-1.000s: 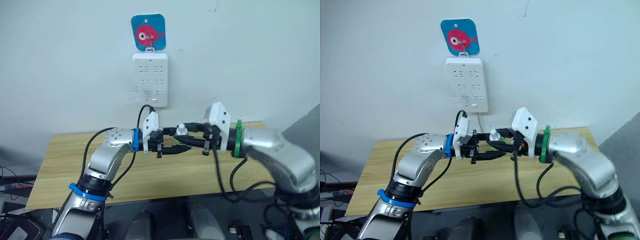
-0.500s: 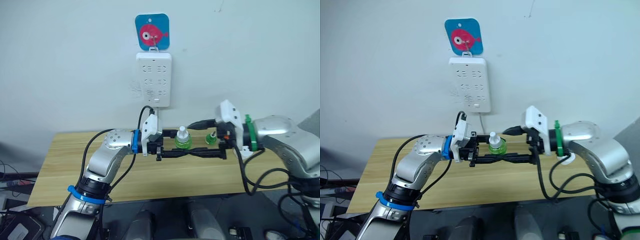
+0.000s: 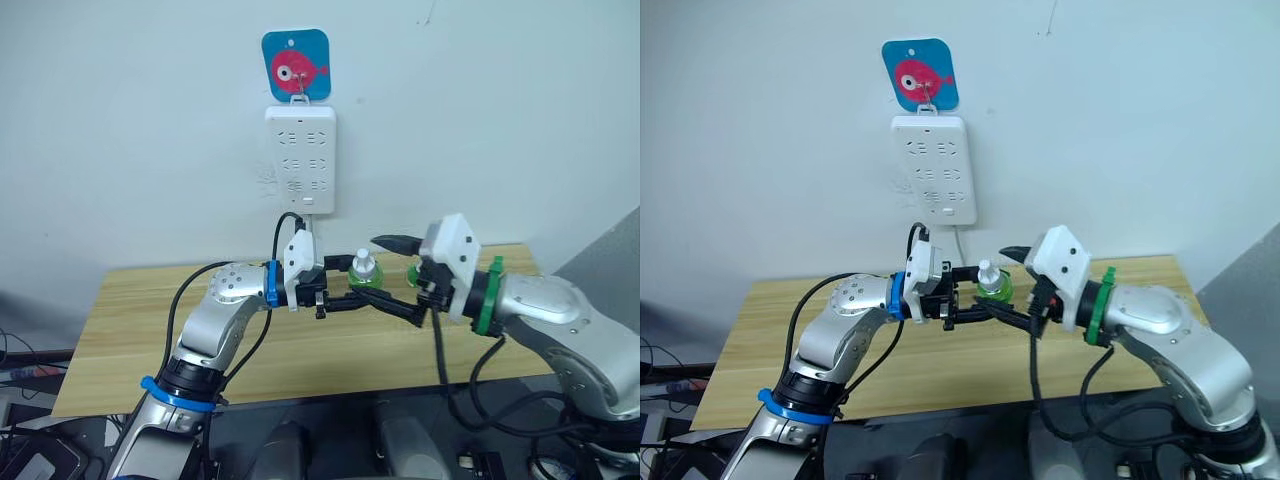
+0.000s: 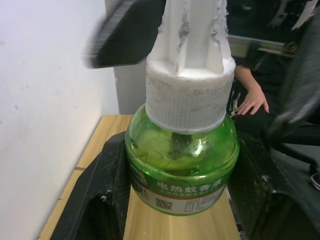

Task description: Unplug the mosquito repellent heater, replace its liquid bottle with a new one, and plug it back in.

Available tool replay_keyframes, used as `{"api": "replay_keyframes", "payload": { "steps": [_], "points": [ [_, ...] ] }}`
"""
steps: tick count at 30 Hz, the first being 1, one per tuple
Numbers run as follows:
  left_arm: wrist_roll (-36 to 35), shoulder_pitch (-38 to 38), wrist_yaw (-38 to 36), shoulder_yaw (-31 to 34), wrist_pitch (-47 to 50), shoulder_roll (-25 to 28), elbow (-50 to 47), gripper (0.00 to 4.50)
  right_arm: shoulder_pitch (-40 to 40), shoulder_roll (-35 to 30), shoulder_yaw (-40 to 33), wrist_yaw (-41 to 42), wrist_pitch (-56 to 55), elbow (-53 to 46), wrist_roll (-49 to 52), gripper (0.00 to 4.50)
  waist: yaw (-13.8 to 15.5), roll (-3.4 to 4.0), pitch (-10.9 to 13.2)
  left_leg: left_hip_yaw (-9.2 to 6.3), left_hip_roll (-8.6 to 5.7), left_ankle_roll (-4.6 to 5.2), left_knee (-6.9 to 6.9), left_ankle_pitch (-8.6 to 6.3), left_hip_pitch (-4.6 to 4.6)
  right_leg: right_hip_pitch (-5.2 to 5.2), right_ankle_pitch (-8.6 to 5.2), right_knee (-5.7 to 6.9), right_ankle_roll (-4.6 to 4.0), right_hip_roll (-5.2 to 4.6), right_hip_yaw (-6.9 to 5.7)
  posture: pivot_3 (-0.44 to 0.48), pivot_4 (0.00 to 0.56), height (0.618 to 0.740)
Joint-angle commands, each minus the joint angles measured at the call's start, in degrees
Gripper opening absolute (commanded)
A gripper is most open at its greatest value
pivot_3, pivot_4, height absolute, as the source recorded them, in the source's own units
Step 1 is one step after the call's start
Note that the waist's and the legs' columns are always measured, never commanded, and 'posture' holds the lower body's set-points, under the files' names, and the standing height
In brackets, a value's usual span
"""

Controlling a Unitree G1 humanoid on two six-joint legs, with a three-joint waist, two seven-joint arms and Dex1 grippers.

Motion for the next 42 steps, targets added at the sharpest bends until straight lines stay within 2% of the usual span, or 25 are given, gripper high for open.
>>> {"api": "replay_keyframes", "payload": {
  "steps": [1,6,14,17,19,25,31,34,38,42],
  "points": [
    [-0.4,0.3,0.0,-0.5,-0.6,0.0,-3.0,2.31,-1.9,2.1,0.1,-2.7,-0.7,0.8,-1.2,3.94,0.0,0.0,0.0,-0.01,0.0,0.0,0.0,0.0,-0.01,-0.01,0.0,-0.02,0.0,0.0,0.0,-0.205,0.166,0.74],
    [-0.5,0.8,0.3,-0.1,-0.2,0.8,-3.5,2.31,-1.9,0.0,-3.9,-0.4,0.0,2.0,0.9,3.94,0.1,0.0,0.0,-0.1,0.0,0.01,-0.02,-0.01,-0.05,-0.01,0.01,-0.04,-0.01,-0.03,-0.01,-0.198,0.166,0.74],
    [-0.7,0.8,0.8,0.1,0.0,1.1,-3.4,2.31,1.8,-12.3,-14.0,8.4,2.4,1.1,8.6,3.94,0.1,0.0,0.0,-0.07,0.0,0.02,-0.04,-0.01,-0.06,0.02,0.0,-0.09,-0.01,-0.01,-0.03,-0.21,0.17,0.74],
    [-0.7,0.7,0.7,0.1,-0.1,1.3,-3.0,2.31,2.4,-15.1,-16.0,10.3,4.3,-0.3,12.9,3.94,0.1,0.0,0.0,-0.03,0.0,0.03,-0.04,-0.01,-0.04,0.03,0.0,-0.08,-0.01,0.06,-0.03,-0.212,0.17,0.74],
    [-0.6,0.6,0.6,0.0,-0.2,1.4,-2.8,2.31,2.1,-14.8,-15.4,9.3,5.2,-1.7,14.6,3.94,-0.1,0.0,0.0,0.01,0.06,0.03,-0.04,-0.01,0.0,0.04,0.0,-0.07,-0.01,0.07,-0.03,-0.213,0.171,0.74],
    [-0.3,0.6,0.4,-0.4,-0.2,1.4,-2.9,2.31,-2.5,-6.4,-6.4,-0.5,7.0,-3.2,12.6,3.94,-0.1,0.0,0.0,0.05,0.1,0.03,-0.03,0.0,0.03,0.03,0.01,-0.03,-0.01,0.13,0.01,-0.211,0.172,0.74],
    [0.1,0.8,0.2,-0.8,-0.5,1.2,-2.9,2.31,-6.2,0.5,1.3,-5.6,6.2,1.1,7.4,3.94,-0.1,0.0,0.0,0.07,0.0,0.05,-0.02,0.01,-0.02,0.01,0.01,-0.1,-0.01,0.07,0.0,-0.211,0.172,0.74],
    [0.1,1.1,0.2,-1.0,-0.7,1.2,-3.2,2.31,-6.4,2.1,0.8,-6.3,5.9,2.5,6.6,3.94,0.0,0.01,0.0,-0.04,0.01,0.05,-0.02,0.01,-0.04,0.0,0.01,-0.1,-0.01,0.02,0.02,-0.205,0.165,0.74],
    [0.1,1.4,0.3,-0.6,-0.7,1.5,-3.2,2.31,-4.1,-1.8,-3.9,-3.1,6.6,1.6,8.6,3.94,0.2,0.01,0.0,-0.13,0.01,0.04,-0.04,0.01,-0.1,-0.01,0.02,-0.1,-0.02,-0.02,-0.03,-0.205,0.165,0.74],
    [0.1,1.3,0.6,-0.3,-0.6,1.6,-3.1,2.31,-0.7,-10.2,-11.1,3.0,8.2,0.3,13.2,3.94,0.2,0.0,0.0,-0.11,-0.02,0.06,-0.05,0.0,-0.13,-0.01,0.02,-0.14,-0.02,-0.03,-0.03,-0.206,0.161,0.74]
  ]
}}
